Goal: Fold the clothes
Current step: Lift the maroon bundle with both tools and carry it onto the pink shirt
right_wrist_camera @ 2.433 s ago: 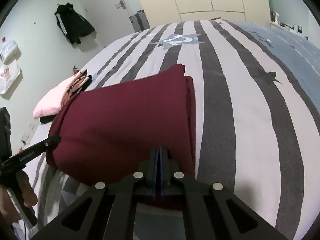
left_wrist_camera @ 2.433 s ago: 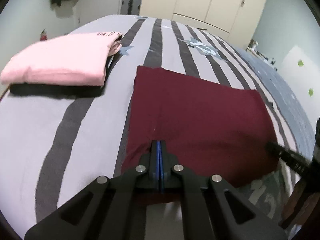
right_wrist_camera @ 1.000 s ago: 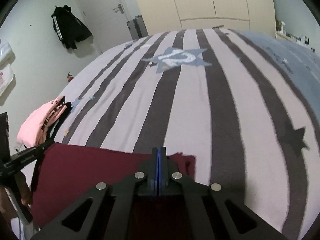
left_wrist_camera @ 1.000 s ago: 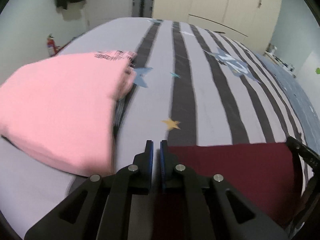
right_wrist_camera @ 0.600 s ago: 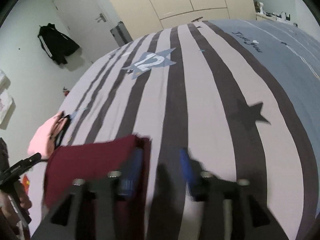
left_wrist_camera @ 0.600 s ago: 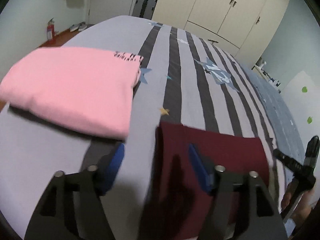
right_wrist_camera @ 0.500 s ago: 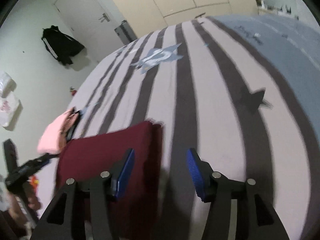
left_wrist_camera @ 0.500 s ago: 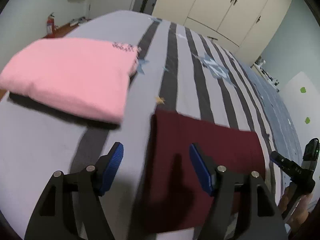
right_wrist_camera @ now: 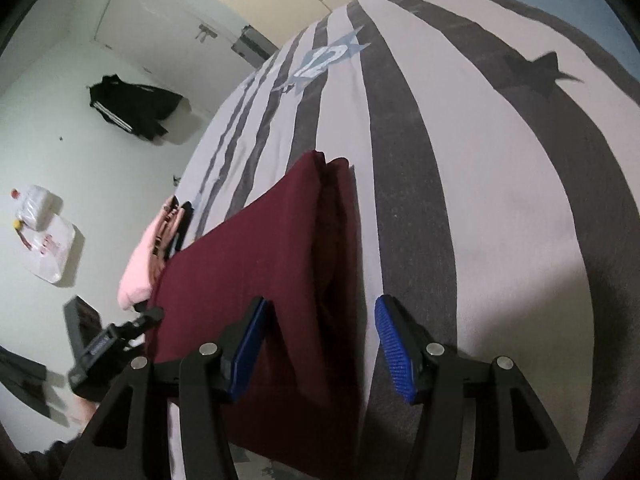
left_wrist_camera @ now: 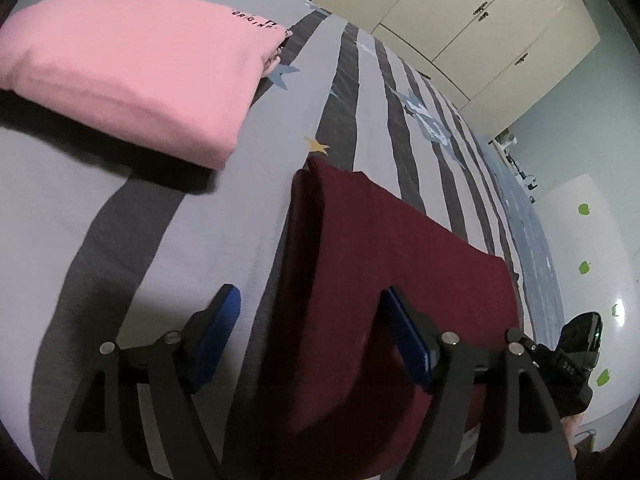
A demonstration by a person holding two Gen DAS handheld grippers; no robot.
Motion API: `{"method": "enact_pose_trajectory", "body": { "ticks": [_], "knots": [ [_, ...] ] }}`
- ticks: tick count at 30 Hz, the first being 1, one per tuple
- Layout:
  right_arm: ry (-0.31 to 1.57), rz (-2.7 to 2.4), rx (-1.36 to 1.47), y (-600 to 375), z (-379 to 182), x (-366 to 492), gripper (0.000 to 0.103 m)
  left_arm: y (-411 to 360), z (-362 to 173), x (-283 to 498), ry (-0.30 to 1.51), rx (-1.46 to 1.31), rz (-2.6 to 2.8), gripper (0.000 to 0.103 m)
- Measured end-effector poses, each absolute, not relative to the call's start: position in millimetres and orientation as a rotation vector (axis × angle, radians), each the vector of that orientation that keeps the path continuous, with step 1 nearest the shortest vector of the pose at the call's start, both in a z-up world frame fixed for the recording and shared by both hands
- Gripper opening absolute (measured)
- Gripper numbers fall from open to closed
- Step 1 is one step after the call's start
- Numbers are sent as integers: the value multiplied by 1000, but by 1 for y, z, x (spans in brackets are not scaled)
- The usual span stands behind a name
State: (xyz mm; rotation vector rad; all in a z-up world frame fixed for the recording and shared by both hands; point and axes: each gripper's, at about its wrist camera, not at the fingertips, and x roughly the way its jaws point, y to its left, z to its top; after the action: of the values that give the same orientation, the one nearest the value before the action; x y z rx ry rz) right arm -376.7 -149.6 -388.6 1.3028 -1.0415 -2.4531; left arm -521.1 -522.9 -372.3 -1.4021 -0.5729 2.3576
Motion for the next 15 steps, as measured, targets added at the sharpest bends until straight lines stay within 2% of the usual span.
{"method": "enact_pose_trajectory", "body": {
  "ticks": [2,3,4,8,10,13,15],
  "knots": [
    [-1067,-2441,1294,-150,-390,-378,52,-521,-372,-521,-584,-1408,2350,69],
    [-1068,-2437,1291,-151,-391,-380,52,-518,-372,-521,-574,-1408,2346,64],
    [-1067,-2430,1289,-153,-392,-382,52,-514,-372,-521,-564,-1409,2339,55],
    [-1077,-2387,1283,-161,-397,-392,48,-503,-370,-521,-515,-1416,2331,43],
    [-1074,-2384,1283,-161,-397,-393,34,-502,-368,-521,-498,-1410,2326,34],
    [-1069,-2379,1284,-161,-397,-394,22,-497,-361,-519,-419,-1386,2334,25],
    [-1053,-2388,1286,-162,-395,-395,19,-497,-355,-518,-404,-1371,2340,23]
  ]
}}
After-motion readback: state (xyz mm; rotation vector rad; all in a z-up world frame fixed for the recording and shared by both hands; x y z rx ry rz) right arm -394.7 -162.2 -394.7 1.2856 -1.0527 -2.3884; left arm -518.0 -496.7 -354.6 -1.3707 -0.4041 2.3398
